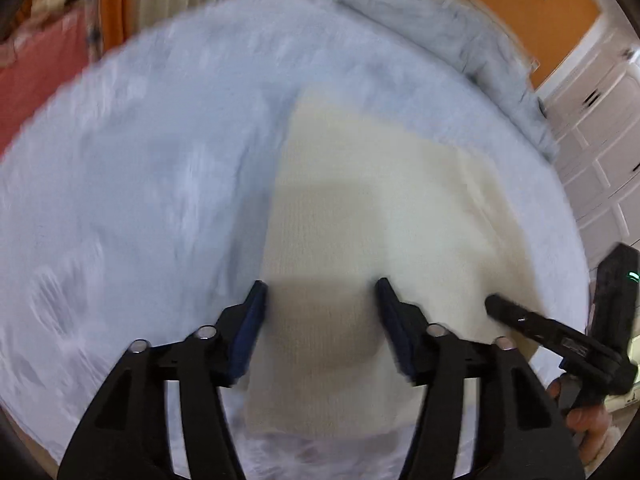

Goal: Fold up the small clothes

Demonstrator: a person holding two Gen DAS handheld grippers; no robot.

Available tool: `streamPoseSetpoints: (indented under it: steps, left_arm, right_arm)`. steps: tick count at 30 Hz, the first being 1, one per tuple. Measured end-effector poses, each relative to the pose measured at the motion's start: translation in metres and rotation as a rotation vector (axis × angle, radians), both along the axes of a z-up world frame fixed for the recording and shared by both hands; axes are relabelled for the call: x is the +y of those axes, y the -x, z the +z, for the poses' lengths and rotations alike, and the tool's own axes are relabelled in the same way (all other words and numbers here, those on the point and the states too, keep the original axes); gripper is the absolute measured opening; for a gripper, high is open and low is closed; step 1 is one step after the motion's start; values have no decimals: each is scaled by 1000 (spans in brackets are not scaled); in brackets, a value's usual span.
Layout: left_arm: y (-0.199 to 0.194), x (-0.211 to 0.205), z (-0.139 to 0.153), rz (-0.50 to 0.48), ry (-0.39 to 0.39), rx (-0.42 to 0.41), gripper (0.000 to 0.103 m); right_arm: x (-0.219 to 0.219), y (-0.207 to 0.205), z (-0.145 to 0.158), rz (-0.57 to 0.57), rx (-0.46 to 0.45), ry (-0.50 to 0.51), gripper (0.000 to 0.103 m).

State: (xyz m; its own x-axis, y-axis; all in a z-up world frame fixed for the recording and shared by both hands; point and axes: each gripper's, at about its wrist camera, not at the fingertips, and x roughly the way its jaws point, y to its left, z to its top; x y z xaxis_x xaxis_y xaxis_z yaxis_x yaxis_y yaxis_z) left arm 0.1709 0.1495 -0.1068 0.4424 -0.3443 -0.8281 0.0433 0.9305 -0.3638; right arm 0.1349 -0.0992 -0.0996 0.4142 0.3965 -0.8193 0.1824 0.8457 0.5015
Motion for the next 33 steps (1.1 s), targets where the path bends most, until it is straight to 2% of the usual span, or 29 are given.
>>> streamPoseSetpoints:
  steps: [1,3,4,5,6,7,9,10,11,14,17,19,20,21,23,26,28,29,30,31,33]
  left_arm:
    - [9,4,3,20,13,-34,68]
    - [19,7,15,28,-41,-60,68]
    - [22,8,18,24,-47,-65,68]
    - [24,8,21,24,-57,-66,68]
    - [25,7,22,22,-70,-64,68]
    - [26,5,21,21,-77,-64,68]
    - [26,3,19,37,-89,-55,72]
    - [22,3,16,44,-87,-48,72]
    - [20,3,14,48,-88,-39,74]
    - [20,0,15,45,-134,-22,74]
    - [26,-3,30,23,-189,-35,72]
    - [32,-4,36,17,-211,-49,72]
    - [34,-5,37,15,-214,-47,72]
    - [36,-5,38,13,-210,-45,72]
    - [39,-4,39,20,-211,-43,72]
    - [41,-1,35,31,-193,-27,72]
    - [41,1,29,35,-189,-2,72]
    - [42,1,27,35,-188,2,72]
    - [41,1,25,33,-192,5,73]
    - [41,0,24,29,-200,4,74]
    - [39,-1,23,12,-206,6,74]
  right_arm:
    - [-7,10,12,-44,-45,0,55]
    - [-14,31,40,-113,-132,26,57]
    - [-14,44,60,-127,-200,31,54]
    - [-9,47,68,-99,-213,40,36]
    - [-2,47,71,-66,-207,60,14]
    - [9,44,68,-10,-179,94,7]
    - [25,36,44,58,-99,142,2]
    - [32,29,20,90,-17,147,0]
    - [37,26,5,107,13,157,0]
    - [39,28,17,80,3,175,0]
    - [41,43,48,50,-65,178,7]
    - [36,59,61,1,-95,205,25]
    - [31,62,59,-21,-87,197,60]
    - [27,68,56,-48,-81,178,79]
    - [19,79,38,-68,-46,124,79]
    - [27,73,1,-20,42,10,79]
    - [38,64,-18,11,70,10,79]
    - [42,62,-23,20,72,5,76]
    - [45,58,-25,26,62,3,63]
    - [50,52,-22,45,49,36,55]
    - [54,43,0,89,-4,90,23]
